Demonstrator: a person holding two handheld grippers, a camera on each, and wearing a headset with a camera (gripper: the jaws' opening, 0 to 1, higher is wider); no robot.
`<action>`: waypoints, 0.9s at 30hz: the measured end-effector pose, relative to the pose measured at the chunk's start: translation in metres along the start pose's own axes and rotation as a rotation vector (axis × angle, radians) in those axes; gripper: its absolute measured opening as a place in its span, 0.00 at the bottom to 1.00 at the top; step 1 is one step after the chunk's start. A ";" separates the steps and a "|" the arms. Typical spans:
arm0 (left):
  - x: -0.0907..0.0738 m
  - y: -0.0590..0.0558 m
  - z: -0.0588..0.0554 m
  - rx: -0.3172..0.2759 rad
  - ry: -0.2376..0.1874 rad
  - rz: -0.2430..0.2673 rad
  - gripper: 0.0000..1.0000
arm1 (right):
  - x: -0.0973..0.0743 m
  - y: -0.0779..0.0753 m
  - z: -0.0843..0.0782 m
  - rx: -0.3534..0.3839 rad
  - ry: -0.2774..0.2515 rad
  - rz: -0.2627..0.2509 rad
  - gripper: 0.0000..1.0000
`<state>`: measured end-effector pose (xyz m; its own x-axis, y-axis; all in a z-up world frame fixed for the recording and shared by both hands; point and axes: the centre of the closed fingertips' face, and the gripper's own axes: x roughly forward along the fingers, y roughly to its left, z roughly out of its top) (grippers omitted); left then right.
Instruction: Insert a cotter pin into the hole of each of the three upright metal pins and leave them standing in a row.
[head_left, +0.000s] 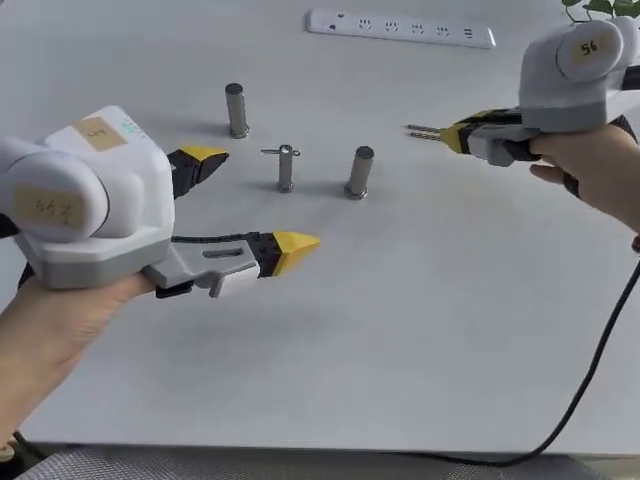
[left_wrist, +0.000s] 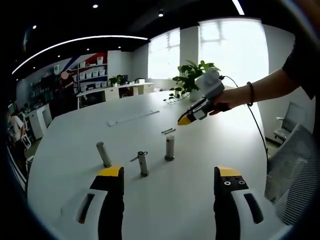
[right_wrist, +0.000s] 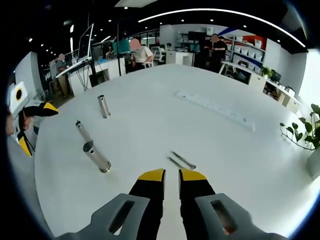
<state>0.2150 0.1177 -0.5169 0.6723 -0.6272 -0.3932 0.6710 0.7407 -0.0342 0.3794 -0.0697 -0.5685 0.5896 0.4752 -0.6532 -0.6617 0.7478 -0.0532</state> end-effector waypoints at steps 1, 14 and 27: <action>0.000 0.001 -0.001 -0.003 0.002 0.002 0.72 | 0.002 0.000 0.001 -0.016 0.014 0.008 0.06; 0.001 0.009 -0.004 -0.019 0.004 0.027 0.69 | 0.028 -0.012 -0.015 -0.023 0.107 0.077 0.06; 0.002 0.017 -0.007 -0.029 0.014 0.036 0.67 | 0.032 -0.017 -0.021 -0.092 0.185 0.107 0.06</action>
<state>0.2256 0.1306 -0.5243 0.6910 -0.5968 -0.4078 0.6373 0.7693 -0.0461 0.4000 -0.0774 -0.6047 0.4244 0.4503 -0.7855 -0.7604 0.6483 -0.0392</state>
